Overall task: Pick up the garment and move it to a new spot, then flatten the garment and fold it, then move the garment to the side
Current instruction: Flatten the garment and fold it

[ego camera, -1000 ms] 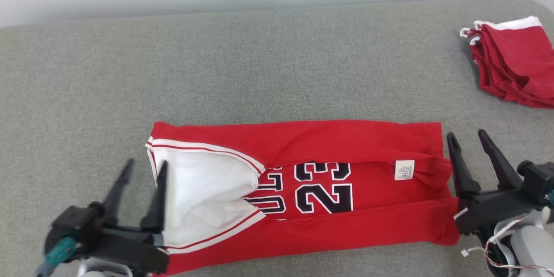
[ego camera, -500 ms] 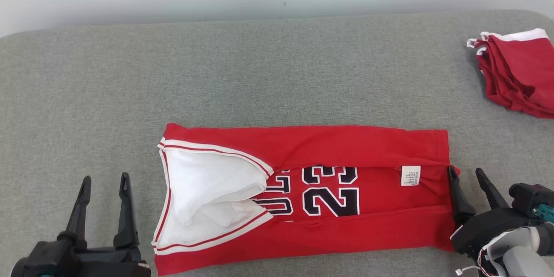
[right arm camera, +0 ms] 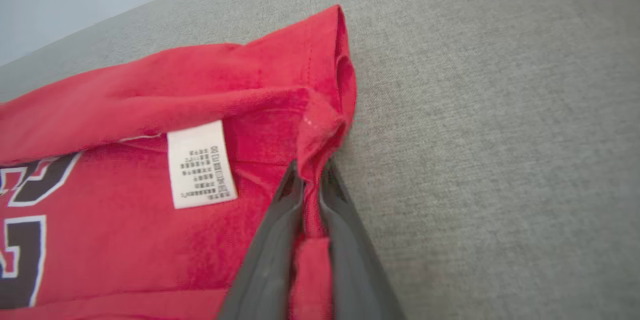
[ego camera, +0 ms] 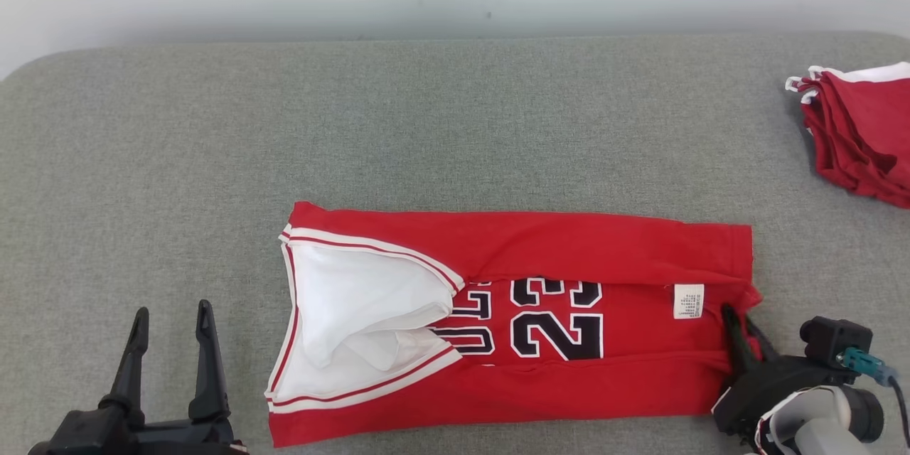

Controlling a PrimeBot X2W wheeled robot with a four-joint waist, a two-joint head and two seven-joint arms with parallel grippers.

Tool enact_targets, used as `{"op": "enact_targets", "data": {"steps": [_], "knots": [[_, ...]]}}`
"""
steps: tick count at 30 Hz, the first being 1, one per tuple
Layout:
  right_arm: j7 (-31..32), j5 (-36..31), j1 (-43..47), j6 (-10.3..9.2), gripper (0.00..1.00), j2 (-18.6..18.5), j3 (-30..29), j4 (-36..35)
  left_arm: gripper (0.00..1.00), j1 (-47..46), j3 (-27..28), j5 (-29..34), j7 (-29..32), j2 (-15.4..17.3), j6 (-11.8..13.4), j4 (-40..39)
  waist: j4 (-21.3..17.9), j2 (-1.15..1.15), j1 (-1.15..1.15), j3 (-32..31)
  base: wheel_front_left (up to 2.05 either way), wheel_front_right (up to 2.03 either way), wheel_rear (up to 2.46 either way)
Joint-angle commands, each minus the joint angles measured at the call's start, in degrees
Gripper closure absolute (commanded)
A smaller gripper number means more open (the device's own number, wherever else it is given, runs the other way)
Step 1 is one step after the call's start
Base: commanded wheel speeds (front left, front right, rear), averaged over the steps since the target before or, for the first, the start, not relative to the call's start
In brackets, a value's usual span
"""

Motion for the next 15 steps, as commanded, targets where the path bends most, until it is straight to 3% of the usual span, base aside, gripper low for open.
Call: {"op": "enact_targets", "data": {"steps": [1, 6, 15], "knots": [[0.25, 0.38, 0.46, -0.16, 1.0, 0.8, 0.83, 1.18, 0.0, 0.78, 0.36, 0.19, -0.16, -0.29, -0.27, 0.09, 0.08, 0.0, 0.0, -0.18, 0.0, 0.0, 0.0], [-1.68, 1.29, -0.71, -0.17, 1.0, -0.26, 0.48, 2.23, 0.0, 1.29, 0.55, 0.63, -0.17, -0.51, -0.3, 0.27, -0.1, 0.0, 0.0, -0.74, 0.0, 0.0, 0.0], [-3.34, 0.51, -2.0, -0.17, 1.0, -6.24, -3.97, 3.32, 0.0, 1.83, -0.2, 0.63, -0.16, -0.65, -0.27, -0.22, -0.76, 0.0, 0.0, -1.59, 0.0, 0.0, 0.0]]}}
